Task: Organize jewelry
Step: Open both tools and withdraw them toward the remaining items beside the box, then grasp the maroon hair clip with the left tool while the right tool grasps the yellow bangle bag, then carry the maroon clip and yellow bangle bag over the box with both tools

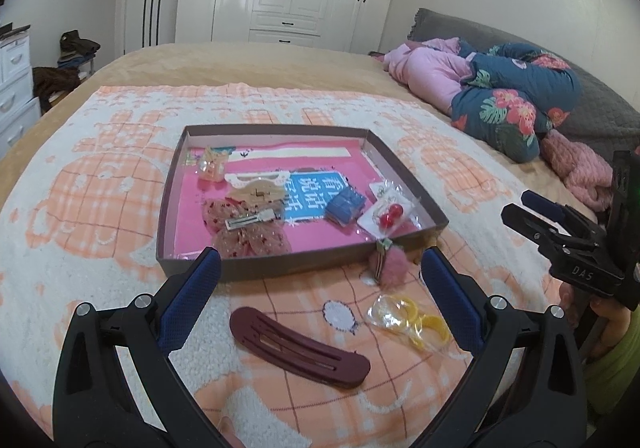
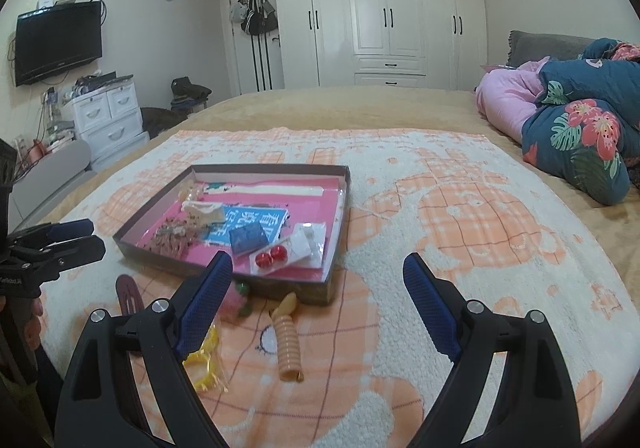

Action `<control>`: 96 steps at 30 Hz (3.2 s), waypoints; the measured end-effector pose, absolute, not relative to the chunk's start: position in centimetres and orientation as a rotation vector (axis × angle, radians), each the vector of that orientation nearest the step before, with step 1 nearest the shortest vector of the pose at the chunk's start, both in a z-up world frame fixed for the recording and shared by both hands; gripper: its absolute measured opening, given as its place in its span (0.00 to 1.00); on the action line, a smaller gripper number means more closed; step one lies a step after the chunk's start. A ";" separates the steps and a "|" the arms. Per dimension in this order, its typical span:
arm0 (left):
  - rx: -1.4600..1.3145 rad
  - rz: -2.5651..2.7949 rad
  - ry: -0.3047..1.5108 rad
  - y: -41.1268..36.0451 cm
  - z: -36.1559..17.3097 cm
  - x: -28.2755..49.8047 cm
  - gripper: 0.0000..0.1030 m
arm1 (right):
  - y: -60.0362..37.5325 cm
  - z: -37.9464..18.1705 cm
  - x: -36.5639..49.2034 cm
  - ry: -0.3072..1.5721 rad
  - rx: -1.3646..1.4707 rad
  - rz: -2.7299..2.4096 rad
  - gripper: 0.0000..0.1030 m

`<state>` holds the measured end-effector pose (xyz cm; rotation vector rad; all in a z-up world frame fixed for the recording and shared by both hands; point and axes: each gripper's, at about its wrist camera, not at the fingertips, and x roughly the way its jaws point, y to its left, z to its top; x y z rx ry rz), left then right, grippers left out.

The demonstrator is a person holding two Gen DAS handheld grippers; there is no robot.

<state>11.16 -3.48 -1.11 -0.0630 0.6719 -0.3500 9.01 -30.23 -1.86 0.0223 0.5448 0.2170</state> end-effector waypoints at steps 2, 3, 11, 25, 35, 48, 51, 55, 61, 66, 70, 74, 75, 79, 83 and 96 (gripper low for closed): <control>-0.058 -0.348 0.684 -3.5 -1.5 11.0 0.89 | -30.1 -2.2 8.5 0.557 0.020 0.227 0.82; -0.053 -0.344 0.690 -3.5 -1.7 10.9 0.89 | -30.0 -2.4 8.2 0.562 0.015 0.232 0.82; -0.028 -0.309 0.731 -2.5 -3.1 10.1 0.89 | -28.9 -3.4 6.9 0.590 -0.014 0.273 0.82; -0.075 -0.311 0.838 -0.8 -6.1 10.1 0.89 | -26.0 -4.4 6.0 0.621 -0.069 0.359 0.82; -0.130 -0.364 0.900 -0.5 -7.8 10.9 0.76 | -23.3 -5.9 5.6 0.664 -0.132 0.448 0.79; -0.208 -0.409 0.914 -0.4 -8.7 12.2 0.70 | -21.3 -8.4 6.7 0.735 -0.184 0.496 0.70; -0.218 -0.422 0.909 -0.6 -8.7 12.5 0.64 | -20.8 -8.8 7.0 0.748 -0.193 0.504 0.69; -0.218 -0.423 0.906 -1.0 -9.0 13.0 0.64 | -20.3 -9.2 7.3 0.748 -0.203 0.495 0.66; -0.228 -0.416 0.902 -0.7 -9.1 13.5 0.46 | -19.9 -9.9 7.8 0.753 -0.212 0.496 0.58; -0.253 -0.405 0.903 0.1 -9.3 13.7 0.26 | -19.6 -10.1 7.7 0.750 -0.239 0.506 0.44; -0.269 -0.410 0.898 0.4 -9.2 13.7 0.16 | -19.6 -10.0 7.6 0.747 -0.245 0.510 0.41; -0.271 -0.432 0.887 0.3 -8.9 13.4 0.12 | -20.0 -9.7 7.3 0.741 -0.234 0.506 0.39; -0.268 -0.434 0.881 0.2 -8.7 13.3 0.11 | -20.2 -9.6 7.1 0.735 -0.231 0.504 0.39; -0.247 -0.453 0.846 -0.3 -7.8 12.6 0.09 | -20.8 -8.9 6.9 0.714 -0.210 0.492 0.39; -0.235 -0.474 0.815 -0.4 -6.8 11.9 0.06 | -21.5 -8.2 6.8 0.693 -0.196 0.478 0.39; -0.207 -0.491 0.725 -0.3 -3.9 10.1 0.02 | -22.0 -7.3 6.5 0.658 -0.184 0.460 0.39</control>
